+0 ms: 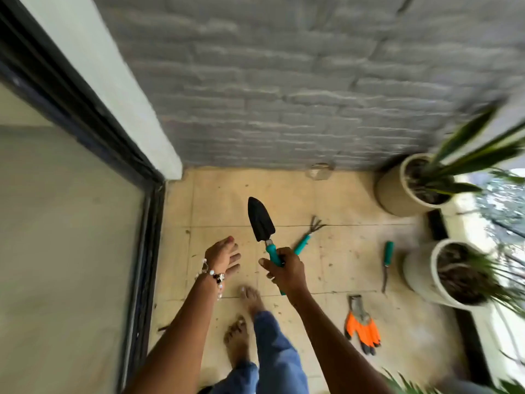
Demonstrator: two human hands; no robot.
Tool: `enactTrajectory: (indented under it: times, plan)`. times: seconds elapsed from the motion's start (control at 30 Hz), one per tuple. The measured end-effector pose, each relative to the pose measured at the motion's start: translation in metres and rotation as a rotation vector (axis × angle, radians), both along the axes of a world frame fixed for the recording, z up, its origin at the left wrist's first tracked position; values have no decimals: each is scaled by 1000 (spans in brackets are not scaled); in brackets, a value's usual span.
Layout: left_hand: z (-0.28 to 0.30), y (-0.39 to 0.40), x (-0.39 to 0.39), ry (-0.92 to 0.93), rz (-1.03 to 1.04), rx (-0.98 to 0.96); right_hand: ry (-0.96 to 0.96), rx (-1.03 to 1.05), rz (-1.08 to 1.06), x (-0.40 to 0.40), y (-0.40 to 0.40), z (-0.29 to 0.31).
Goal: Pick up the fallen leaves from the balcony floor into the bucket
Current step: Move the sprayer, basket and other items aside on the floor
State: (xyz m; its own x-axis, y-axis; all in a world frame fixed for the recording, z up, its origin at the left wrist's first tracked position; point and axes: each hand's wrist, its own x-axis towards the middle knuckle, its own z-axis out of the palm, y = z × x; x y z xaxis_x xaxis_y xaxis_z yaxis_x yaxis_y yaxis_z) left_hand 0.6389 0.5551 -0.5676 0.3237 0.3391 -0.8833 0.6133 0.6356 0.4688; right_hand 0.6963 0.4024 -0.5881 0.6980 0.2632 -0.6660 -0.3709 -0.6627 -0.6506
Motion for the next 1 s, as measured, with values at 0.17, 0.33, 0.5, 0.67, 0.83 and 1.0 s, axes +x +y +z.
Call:
enactTrajectory:
  times: [0.17,0.33,0.5,0.67,0.83,1.0]
  plan:
    - [156,-92,33,-260,-131,-77,-169,34,-140,-29,-109,145]
    - [266,-219,31,-374,-430,-116,-428,-110,-211,-87,-244,220]
    - [298,-384,-16,-409,-669,33,-600,-108,-430,-189,-408,266]
    - [295,-575,-120,-396,-854,-47,-645,-82,-884,-353,-570,298]
    - [305,-747,-255,-428,-1120,-96,-671,-42,-1576,-529,-673,315]
    - [324,-857,-391,-547,-1499,-144,-781,120,-2142,-675,-711,328]
